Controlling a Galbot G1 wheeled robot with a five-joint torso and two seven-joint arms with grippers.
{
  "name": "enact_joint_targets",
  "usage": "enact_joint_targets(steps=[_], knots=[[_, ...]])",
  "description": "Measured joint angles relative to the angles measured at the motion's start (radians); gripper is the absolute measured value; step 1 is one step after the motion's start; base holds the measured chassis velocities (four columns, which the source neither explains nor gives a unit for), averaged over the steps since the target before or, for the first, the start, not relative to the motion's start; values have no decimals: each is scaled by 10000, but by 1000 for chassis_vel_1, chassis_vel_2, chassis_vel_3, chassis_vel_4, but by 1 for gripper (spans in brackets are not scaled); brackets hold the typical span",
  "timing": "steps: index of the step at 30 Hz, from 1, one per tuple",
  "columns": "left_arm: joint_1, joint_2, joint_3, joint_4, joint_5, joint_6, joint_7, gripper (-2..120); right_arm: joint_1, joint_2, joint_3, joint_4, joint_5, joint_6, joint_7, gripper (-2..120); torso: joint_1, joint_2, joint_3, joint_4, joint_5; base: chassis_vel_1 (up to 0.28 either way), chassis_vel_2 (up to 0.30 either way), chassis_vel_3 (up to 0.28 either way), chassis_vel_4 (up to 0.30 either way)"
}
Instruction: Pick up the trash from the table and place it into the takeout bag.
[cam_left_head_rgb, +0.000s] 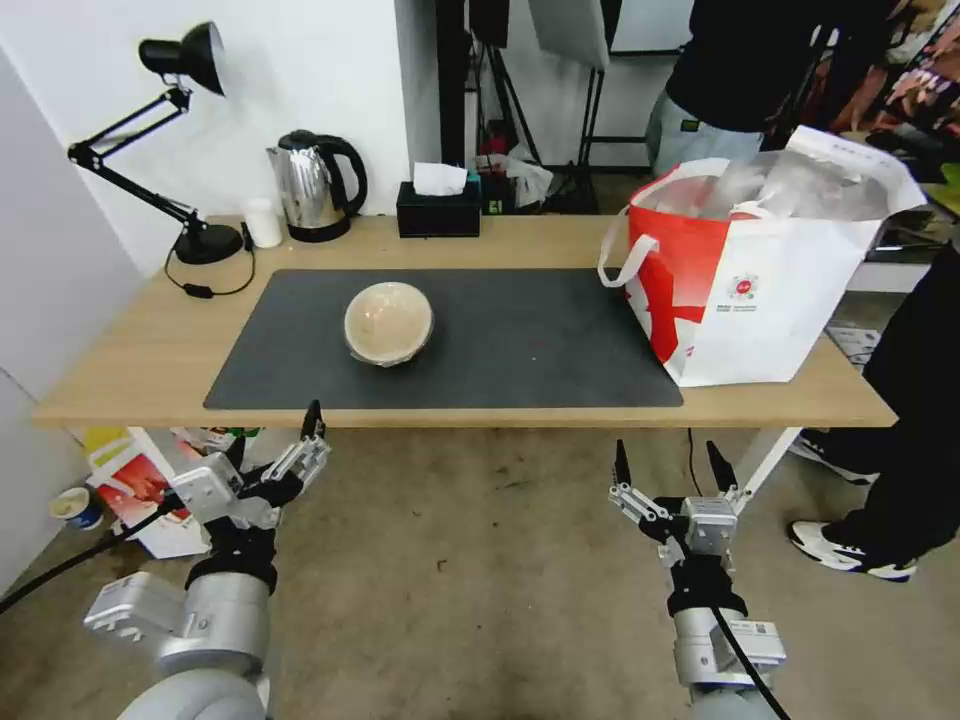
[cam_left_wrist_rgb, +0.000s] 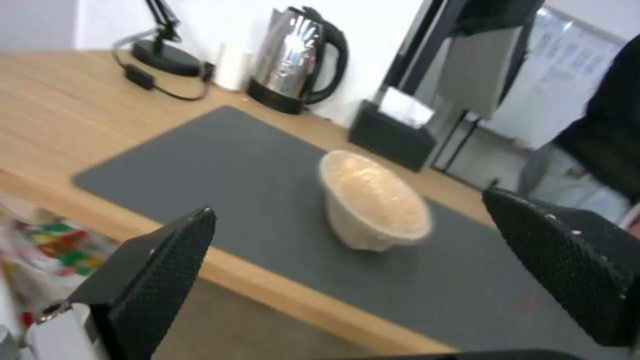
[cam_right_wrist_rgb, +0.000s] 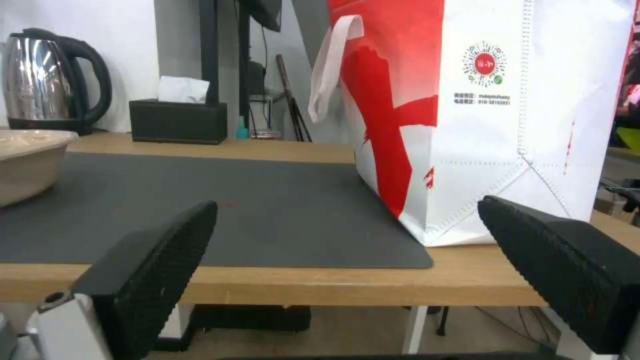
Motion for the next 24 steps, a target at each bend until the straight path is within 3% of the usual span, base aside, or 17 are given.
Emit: enact_joint_targets(steps=[16,24], knots=[[-931,1035,-338,14,-3777,-39,-268,100,0,0,0,0,0,0,0,100,0,0,0,-1,0,0,0,0,0],[-1001,1104,-364,25,-4022,-39,-309,100,0,0,-1,0,0,0,0,100,0,0,0,2,0,0,0,0,0]])
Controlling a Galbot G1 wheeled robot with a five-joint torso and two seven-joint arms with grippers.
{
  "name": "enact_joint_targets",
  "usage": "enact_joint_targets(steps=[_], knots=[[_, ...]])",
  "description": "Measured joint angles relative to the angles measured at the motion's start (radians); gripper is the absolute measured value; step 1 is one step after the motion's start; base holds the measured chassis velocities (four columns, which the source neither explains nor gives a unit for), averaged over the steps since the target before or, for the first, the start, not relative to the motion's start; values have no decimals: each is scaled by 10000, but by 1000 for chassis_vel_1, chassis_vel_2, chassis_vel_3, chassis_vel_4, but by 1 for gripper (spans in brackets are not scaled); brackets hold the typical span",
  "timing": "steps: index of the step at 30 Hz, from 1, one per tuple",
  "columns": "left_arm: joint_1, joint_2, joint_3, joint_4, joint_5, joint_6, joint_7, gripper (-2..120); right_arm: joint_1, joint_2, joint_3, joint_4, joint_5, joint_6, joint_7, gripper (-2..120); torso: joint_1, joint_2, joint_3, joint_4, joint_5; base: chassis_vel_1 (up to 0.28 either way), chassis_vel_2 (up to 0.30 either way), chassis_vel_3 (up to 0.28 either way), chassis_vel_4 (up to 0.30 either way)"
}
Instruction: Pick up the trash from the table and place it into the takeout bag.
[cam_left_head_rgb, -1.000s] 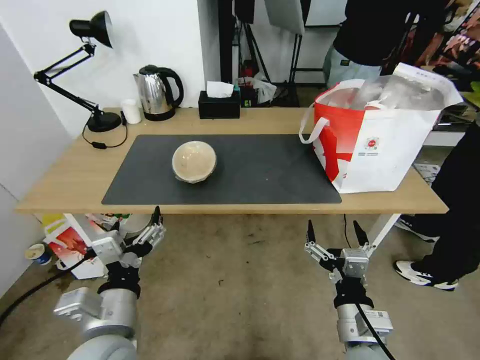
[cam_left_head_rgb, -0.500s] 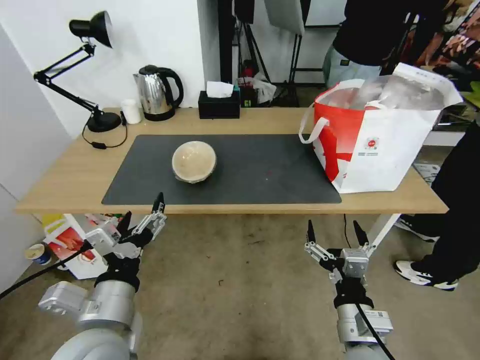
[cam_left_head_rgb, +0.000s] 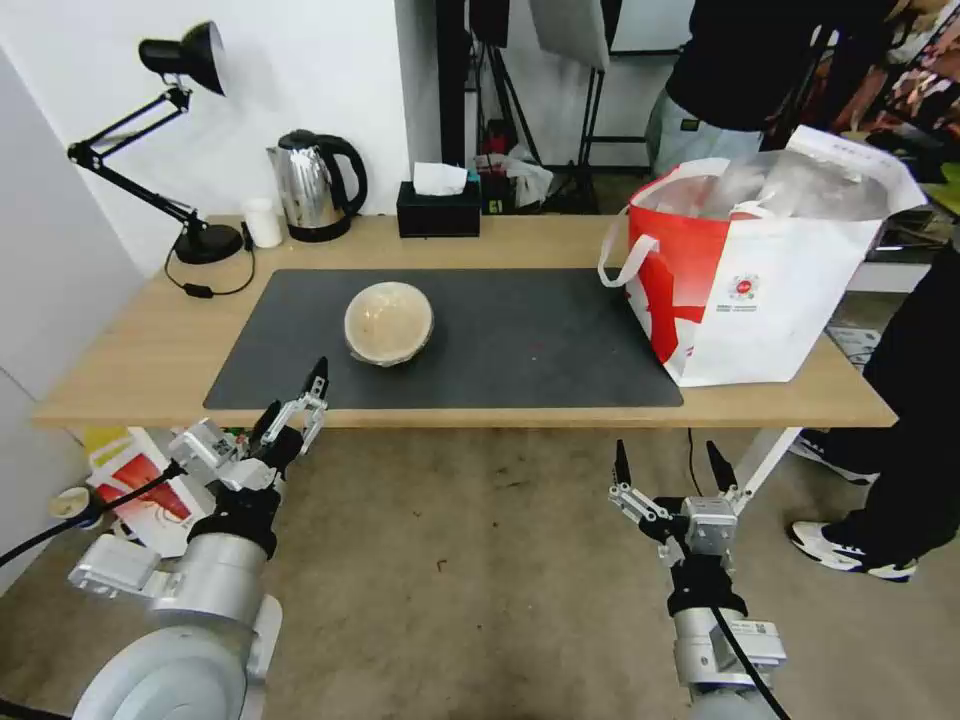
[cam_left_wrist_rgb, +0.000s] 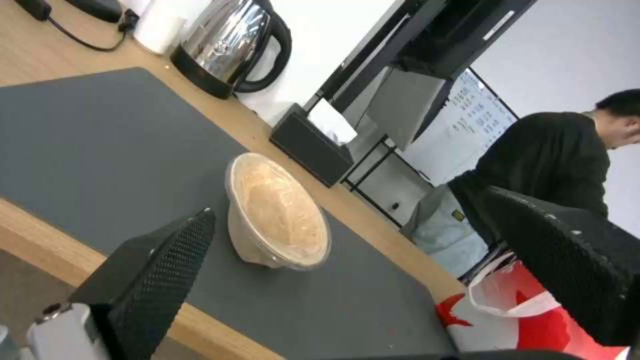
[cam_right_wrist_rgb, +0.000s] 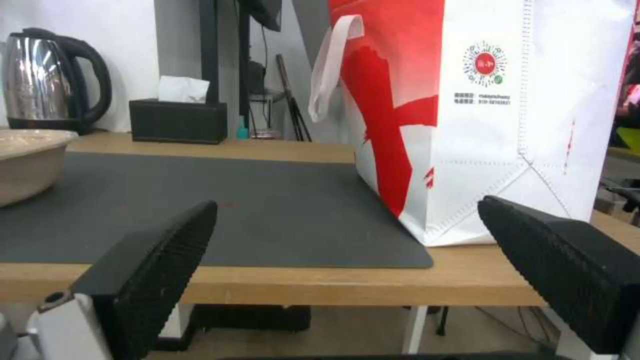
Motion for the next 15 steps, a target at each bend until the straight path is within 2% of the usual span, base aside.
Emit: enact_joint_targets(steps=[2,5,6,10,15], knots=[[-54,59,-23,13,-158,0,-29,100,0,0,0,0,0,0,0,100,0,0,0,0,0,0,0,0,0],[-489,469,-215,104,-1129,0,-228,100,0,0,1,0,1,0,0,100,0,0,0,-2,-1,0,0,0,0],[-489,469,-215,104,-1129,0,-228,100,0,0,1,0,1,0,0,100,0,0,0,-2,-1,0,0,0,0],[-1135,1102,-498,250,-2590,0,-543,100,1,0,0,-1,0,0,0,100,0,0,0,-3,0,0,0,0,0],[-1597,1549,-708,353,-3632,-4,-766,100,1,0,1,0,0,0,0,100,0,0,0,-3,-1,0,0,0,0]])
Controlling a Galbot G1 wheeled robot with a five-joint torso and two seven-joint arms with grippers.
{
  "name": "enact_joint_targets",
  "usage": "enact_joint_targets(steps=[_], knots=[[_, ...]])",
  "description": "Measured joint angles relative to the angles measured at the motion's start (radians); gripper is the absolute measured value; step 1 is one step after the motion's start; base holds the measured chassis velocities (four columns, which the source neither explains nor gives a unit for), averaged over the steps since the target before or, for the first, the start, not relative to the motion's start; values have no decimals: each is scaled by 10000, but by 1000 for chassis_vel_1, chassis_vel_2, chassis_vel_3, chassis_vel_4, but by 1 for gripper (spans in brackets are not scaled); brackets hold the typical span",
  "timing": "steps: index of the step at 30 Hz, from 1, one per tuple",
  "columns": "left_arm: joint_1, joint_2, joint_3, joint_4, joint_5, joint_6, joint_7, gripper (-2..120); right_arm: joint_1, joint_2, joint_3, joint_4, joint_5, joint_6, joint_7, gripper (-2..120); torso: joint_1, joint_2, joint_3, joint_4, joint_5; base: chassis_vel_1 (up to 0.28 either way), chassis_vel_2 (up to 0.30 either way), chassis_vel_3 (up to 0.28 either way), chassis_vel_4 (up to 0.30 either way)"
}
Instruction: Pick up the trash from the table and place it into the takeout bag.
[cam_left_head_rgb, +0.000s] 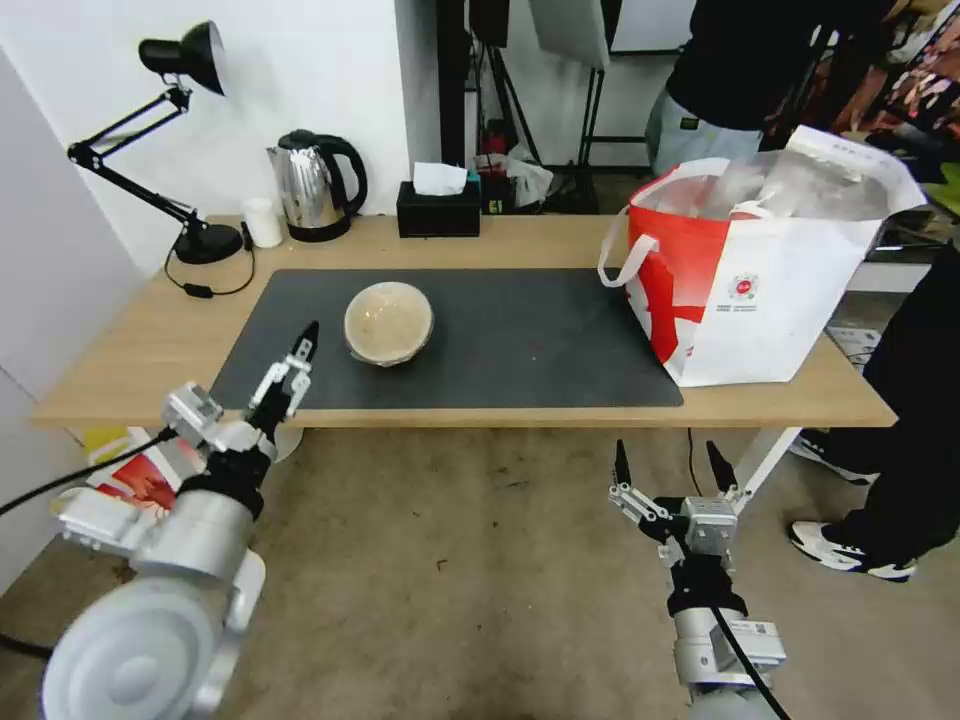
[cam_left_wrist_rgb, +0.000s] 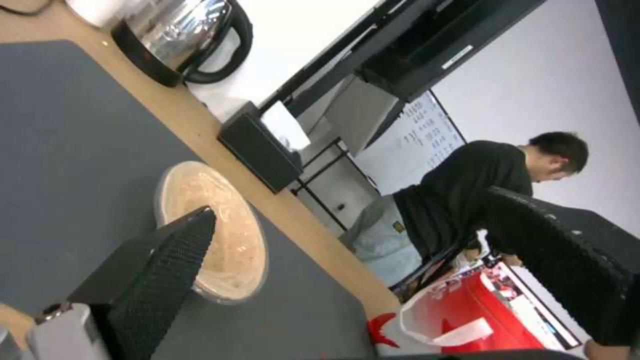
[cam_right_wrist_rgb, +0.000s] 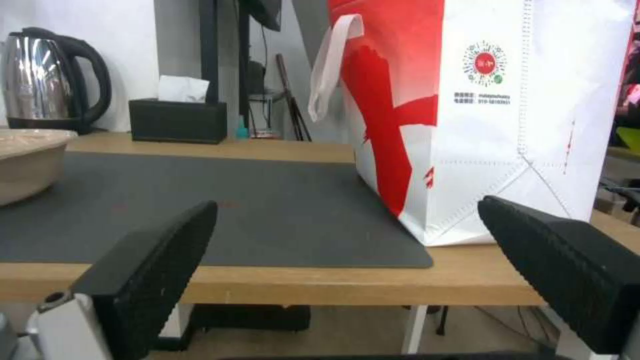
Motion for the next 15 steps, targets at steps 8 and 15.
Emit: enact_joint_targets(steps=[8,15], knots=[[-76,56,-22,21,-165,0,-58,100,0,0,0,0,0,0,0,100,0,0,0,2,1,0,0,0,0],[-1062,613,-150,342,-1645,264,-854,100,0,-1,0,0,0,0,0,100,0,0,0,1,0,0,0,0,0]])
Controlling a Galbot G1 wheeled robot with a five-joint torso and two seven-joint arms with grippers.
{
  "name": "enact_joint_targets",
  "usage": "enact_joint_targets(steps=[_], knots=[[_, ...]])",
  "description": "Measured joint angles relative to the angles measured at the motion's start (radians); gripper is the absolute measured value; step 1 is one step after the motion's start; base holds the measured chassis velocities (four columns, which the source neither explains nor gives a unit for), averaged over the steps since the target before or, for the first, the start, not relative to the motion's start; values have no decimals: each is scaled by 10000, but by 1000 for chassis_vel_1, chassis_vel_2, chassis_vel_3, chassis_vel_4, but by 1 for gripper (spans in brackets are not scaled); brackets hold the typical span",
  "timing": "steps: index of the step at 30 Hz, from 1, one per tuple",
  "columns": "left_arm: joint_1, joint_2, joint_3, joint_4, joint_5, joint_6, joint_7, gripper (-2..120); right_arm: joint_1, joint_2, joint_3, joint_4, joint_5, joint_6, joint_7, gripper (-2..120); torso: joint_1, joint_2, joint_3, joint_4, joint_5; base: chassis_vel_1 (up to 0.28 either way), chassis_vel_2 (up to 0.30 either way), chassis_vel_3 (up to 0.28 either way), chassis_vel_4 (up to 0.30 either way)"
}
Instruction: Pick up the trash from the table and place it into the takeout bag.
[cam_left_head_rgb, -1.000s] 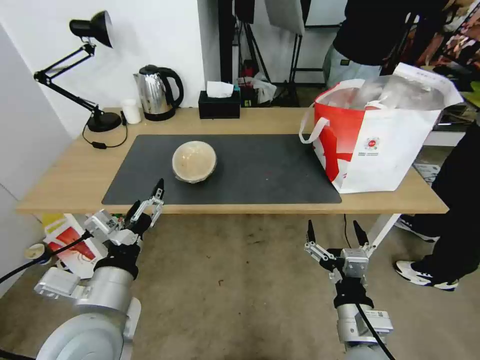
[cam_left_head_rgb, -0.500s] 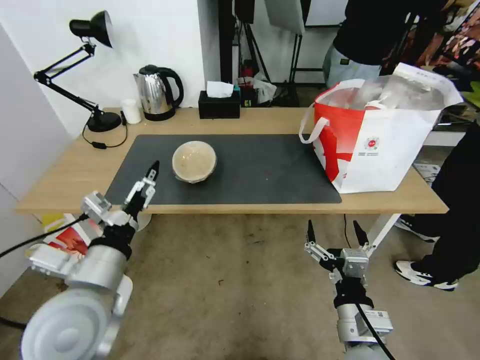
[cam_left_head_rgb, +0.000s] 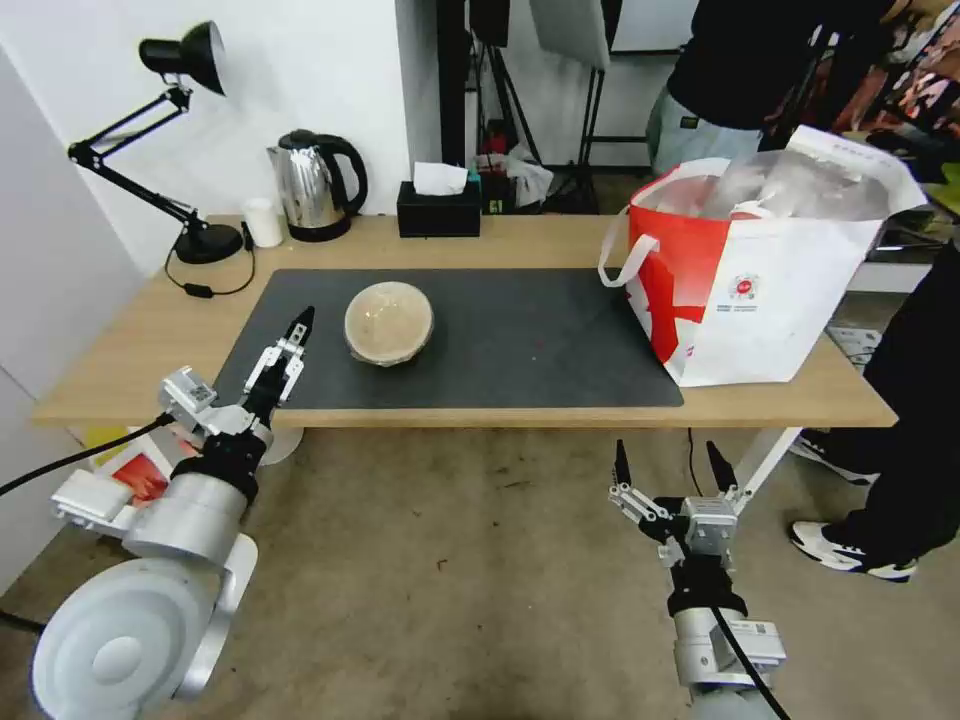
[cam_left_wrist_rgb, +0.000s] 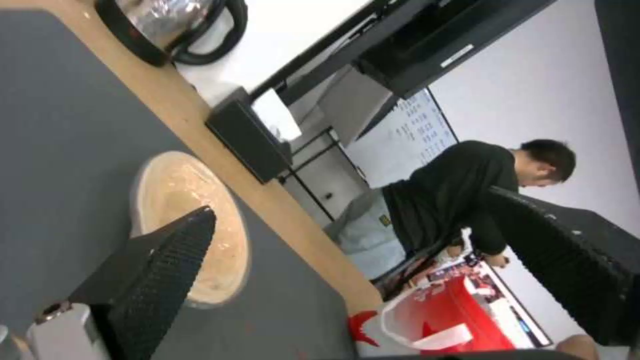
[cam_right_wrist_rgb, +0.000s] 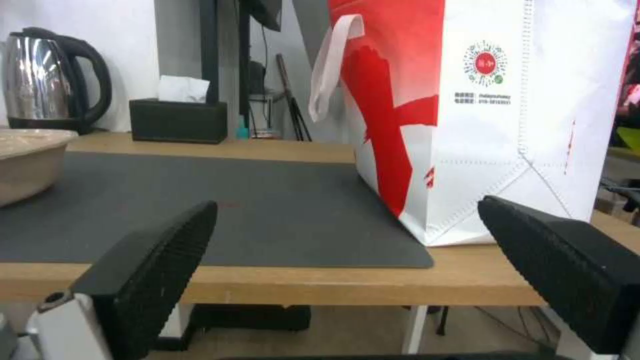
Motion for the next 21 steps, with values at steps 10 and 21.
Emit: enact_joint_targets(steps=[10,21], knots=[[-1701,953,-220,556,-2538,497,-1392,100,0,1,-1,0,0,0,0,100,0,0,0,1,0,0,0,0,0],[-2214,1431,-342,789,-2875,861,-2602,100,-1,0,-3,0,1,0,-2,100,0,0,-2,2,-3,0,0,0,0]])
